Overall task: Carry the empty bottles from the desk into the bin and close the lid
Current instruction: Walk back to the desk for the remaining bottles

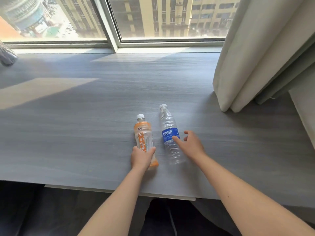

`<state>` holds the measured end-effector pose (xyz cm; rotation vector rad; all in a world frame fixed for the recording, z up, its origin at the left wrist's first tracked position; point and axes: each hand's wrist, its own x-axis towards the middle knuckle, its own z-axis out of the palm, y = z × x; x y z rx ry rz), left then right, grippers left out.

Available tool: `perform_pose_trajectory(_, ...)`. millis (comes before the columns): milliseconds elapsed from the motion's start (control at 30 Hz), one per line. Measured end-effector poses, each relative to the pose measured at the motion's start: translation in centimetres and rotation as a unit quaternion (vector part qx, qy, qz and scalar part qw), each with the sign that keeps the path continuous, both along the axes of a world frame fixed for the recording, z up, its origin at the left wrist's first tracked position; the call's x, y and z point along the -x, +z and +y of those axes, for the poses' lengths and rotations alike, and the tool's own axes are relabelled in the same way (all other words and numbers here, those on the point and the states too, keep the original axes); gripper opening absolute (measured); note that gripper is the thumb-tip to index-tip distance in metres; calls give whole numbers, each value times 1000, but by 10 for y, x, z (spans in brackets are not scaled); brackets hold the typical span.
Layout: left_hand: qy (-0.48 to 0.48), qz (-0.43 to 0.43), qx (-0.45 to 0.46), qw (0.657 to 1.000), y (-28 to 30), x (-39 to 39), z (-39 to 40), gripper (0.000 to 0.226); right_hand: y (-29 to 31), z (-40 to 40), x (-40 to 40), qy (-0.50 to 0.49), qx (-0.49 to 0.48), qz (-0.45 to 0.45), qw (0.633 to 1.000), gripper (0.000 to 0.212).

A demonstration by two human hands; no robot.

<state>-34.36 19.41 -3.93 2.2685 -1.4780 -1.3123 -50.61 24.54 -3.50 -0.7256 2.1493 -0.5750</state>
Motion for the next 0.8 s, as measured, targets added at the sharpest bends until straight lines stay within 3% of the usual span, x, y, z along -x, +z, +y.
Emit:
perform_pose_trajectory(133,23,15,9,1000,0,-16,-6,54,2,-16,-9,18,-39,22,999,84)
perform_pose_trajectory(500,48,47,-1,998,4,-35,1,60,-1,-36,-21,65,-108,57,990,84)
perform_pose_trajectory(800,31,83,6,996,8,-35,1,51,2,-26,-11,17,-6,-98,995,65)
